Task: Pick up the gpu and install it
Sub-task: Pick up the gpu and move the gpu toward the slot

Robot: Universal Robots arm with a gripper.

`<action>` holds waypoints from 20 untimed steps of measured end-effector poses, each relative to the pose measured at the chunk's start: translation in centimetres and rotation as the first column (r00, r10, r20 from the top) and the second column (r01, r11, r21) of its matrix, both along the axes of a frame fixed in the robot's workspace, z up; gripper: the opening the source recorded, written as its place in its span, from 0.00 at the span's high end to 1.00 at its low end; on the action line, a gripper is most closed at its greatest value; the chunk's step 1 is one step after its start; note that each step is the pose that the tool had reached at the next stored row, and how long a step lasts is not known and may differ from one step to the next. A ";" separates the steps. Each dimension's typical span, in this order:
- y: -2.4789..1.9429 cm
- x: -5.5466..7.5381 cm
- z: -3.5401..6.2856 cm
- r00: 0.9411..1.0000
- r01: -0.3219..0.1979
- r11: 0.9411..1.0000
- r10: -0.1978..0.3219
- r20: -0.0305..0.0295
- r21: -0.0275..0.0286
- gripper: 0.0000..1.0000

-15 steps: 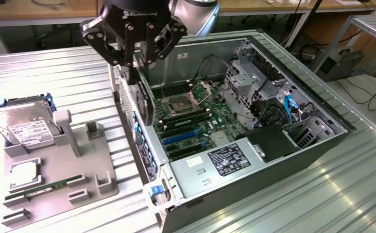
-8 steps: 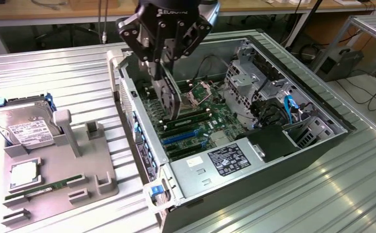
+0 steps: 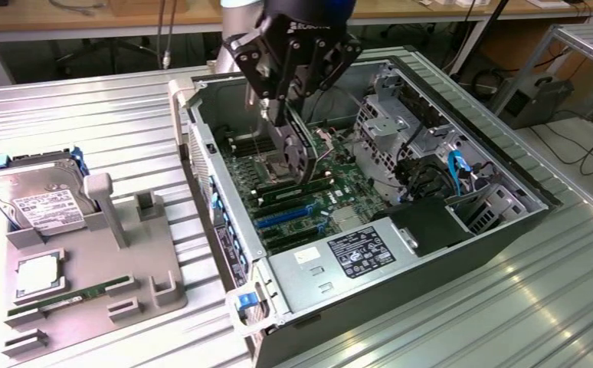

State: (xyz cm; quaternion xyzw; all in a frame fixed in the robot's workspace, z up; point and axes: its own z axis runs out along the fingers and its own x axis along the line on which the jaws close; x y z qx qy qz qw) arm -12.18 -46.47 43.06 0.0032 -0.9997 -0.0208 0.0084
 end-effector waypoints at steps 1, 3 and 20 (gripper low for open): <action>0.04 0.4 -0.18 1.000 0.000 1.000 0.000 0.000 -0.001 0.74; 0.20 1.7 -0.67 1.000 0.000 1.000 0.000 -0.001 -0.002 0.74; 1.57 9.4 -3.81 1.000 0.000 1.000 0.000 -0.001 -0.005 0.74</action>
